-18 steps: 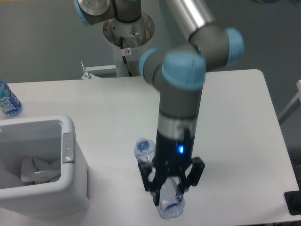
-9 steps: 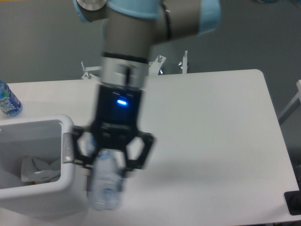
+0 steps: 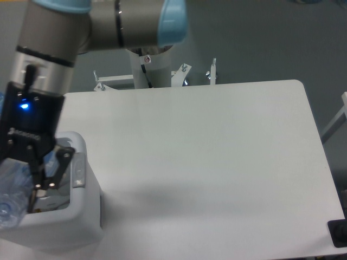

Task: Place the trash in the trash can
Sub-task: 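Carry the bottle over the white bin and lower it inside, then open the gripper and raise it out of the bin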

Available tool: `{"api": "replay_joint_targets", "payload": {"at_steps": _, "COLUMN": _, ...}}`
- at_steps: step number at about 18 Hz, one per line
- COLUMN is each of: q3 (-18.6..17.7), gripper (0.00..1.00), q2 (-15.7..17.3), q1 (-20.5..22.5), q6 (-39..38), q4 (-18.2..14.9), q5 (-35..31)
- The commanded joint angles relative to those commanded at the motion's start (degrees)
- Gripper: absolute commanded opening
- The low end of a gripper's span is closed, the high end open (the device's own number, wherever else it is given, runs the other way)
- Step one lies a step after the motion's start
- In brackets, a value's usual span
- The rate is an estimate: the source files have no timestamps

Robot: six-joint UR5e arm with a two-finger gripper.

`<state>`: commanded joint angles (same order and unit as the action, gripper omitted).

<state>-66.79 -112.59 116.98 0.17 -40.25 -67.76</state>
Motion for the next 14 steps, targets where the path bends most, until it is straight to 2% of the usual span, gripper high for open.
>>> {"api": "replay_joint_targets", "payload": {"at_steps": 4, "q3": -0.44, "gripper": 1.0, "q2": 0.62, "q1": 0.7, "q6": 0.18, "q4": 0.0, "q5": -0.26}}
{"api": "replay_joint_targets", "payload": {"at_steps": 7, "q3": -0.53, "gripper": 1.0, "q2": 1.4, "q1": 4.64, "q6": 0.44, "q4": -0.61, "q5": -1.22}}
{"api": "replay_joint_targets", "payload": {"at_steps": 10, "q3": -0.79, "gripper": 1.0, "q2": 1.67, "q1": 7.11, "q6": 3.23, "q4": -1.14, "q5": -5.26}}
{"api": "replay_joint_targets", "payload": {"at_steps": 12, "q3": -2.11, "gripper": 1.0, "q2": 2.8, "q1": 9.74, "q6": 11.73, "q4": -4.38, "q5": -7.2}}
{"api": "replay_joint_targets", "payload": {"at_steps": 14, "q3": -2.11, "gripper": 1.0, "q2": 4.48, "q1": 11.42, "q6": 19.57, "q4": -10.25, "q5": -8.35}}
